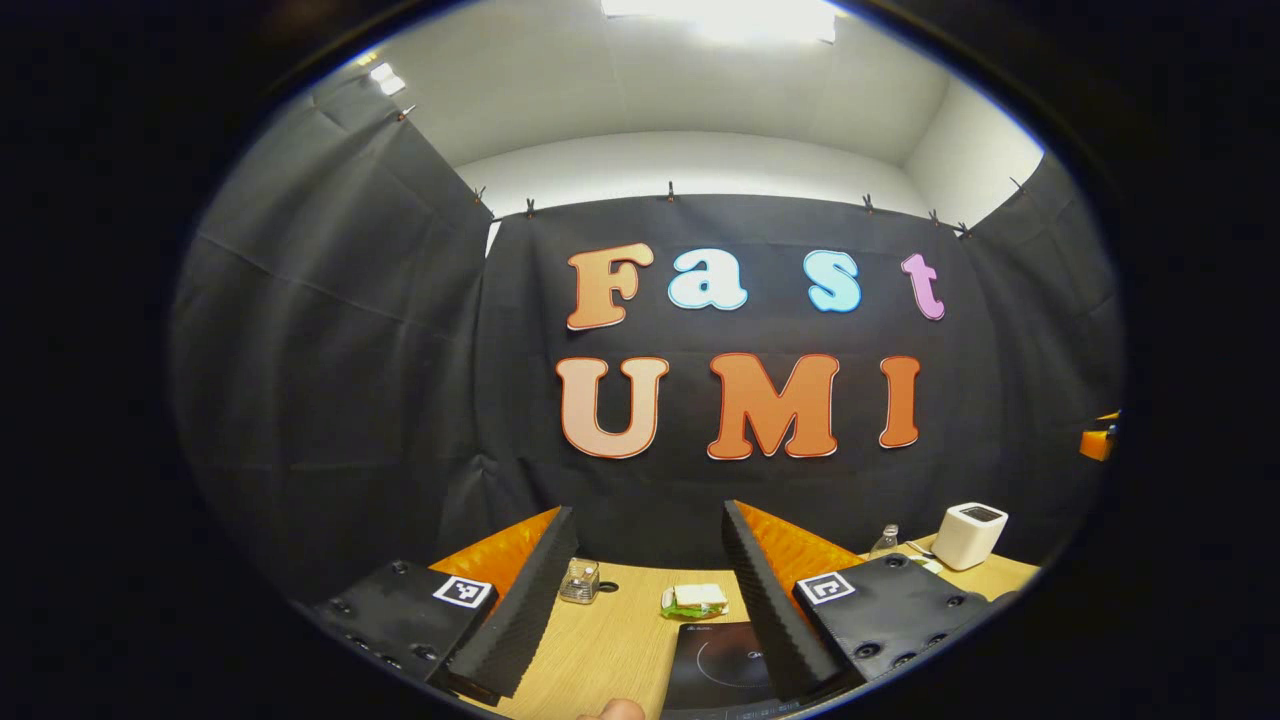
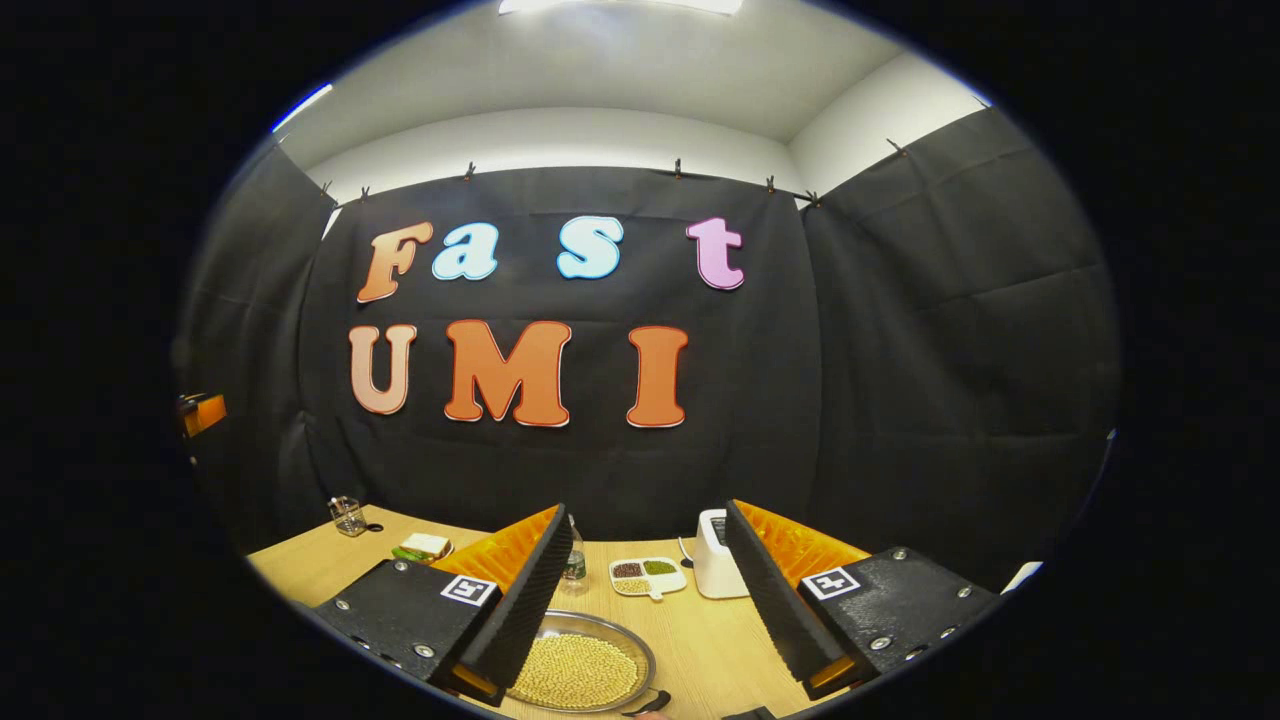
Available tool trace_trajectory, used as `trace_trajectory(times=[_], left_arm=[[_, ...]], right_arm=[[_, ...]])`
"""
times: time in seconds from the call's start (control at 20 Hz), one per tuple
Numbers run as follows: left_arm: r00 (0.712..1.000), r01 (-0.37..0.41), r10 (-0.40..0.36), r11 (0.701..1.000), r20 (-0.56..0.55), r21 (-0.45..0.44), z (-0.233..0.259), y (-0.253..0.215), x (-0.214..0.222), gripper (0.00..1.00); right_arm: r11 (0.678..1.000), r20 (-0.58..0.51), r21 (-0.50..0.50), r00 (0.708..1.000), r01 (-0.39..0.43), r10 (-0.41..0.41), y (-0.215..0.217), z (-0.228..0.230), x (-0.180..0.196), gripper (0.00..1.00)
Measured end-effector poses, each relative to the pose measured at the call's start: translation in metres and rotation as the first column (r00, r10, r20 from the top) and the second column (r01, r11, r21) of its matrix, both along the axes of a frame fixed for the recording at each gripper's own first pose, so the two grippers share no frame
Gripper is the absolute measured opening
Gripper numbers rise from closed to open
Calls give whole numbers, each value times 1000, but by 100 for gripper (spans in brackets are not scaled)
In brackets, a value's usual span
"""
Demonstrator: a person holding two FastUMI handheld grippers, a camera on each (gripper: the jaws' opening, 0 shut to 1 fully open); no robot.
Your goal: First push the handle of the pot to place it horizontally, then grasp the pot with both hands and set it on the induction cooktop.
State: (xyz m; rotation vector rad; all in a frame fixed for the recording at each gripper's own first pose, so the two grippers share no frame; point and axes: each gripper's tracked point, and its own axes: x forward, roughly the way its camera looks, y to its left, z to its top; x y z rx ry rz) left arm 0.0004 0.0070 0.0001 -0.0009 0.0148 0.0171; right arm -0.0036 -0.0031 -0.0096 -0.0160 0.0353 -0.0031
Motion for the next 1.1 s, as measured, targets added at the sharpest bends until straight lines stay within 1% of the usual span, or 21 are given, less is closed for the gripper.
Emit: trace_trajectory(times=[0.15, 0.2, 0.35, 0.4, 0.45, 0.6, 0.7, 0.8, 0.9, 1.1], left_arm=[[1000, -2, 2, 1000, 2, 6, 3, 2, -1, 95], [1000, -1, 1, 1000, 3, 8, 3, 1, -1, 98], [1000, 2, -2, 1000, 3, 6, 4, 0, -1, 98], [1000, 1, -1, 1000, 1, 4, 3, 0, -1, 98], [1000, 1, -1, 1000, -2, 2, 2, 1, -1, 98], [1000, -2, 2, 1000, -16, -2, -2, 2, -1, 98], [1000, 2, -2, 1000, -25, -3, -3, 1, -1, 98], [1000, 1, -1, 1000, -25, -1, -1, 2, -1, 98], [1000, -5, 5, 1000, -23, 2, 0, 5, -1, 98], [1000, -12, 12, 1000, -26, 1, 0, 6, 1, 99]], right_arm=[[1000, -2, -3, 1000, 2, -2, 0, 0, 0, 95], [1000, -2, 0, 1000, 2, -2, 0, -1, 0, 93], [1000, -2, 7, 1000, -8, 8, 1, -5, -1, 86], [1000, -7, 11, 1000, -17, 17, 4, -7, -1, 82], [1000, -15, 17, 1000, -22, 22, 4, -11, -1, 74], [999, -39, 19, 999, -36, 37, 5, -24, -3, 63], [999, -64, 12, 997, -34, 35, 3, -38, -2, 47], [999, -94, 2, 995, -40, 40, 4, -51, -5, 37], [999, -121, -14, 992, -40, 38, 4, -64, -7, 22], [998, -173, -33, 984, -47, 41, 6, -92, -15, 12]])
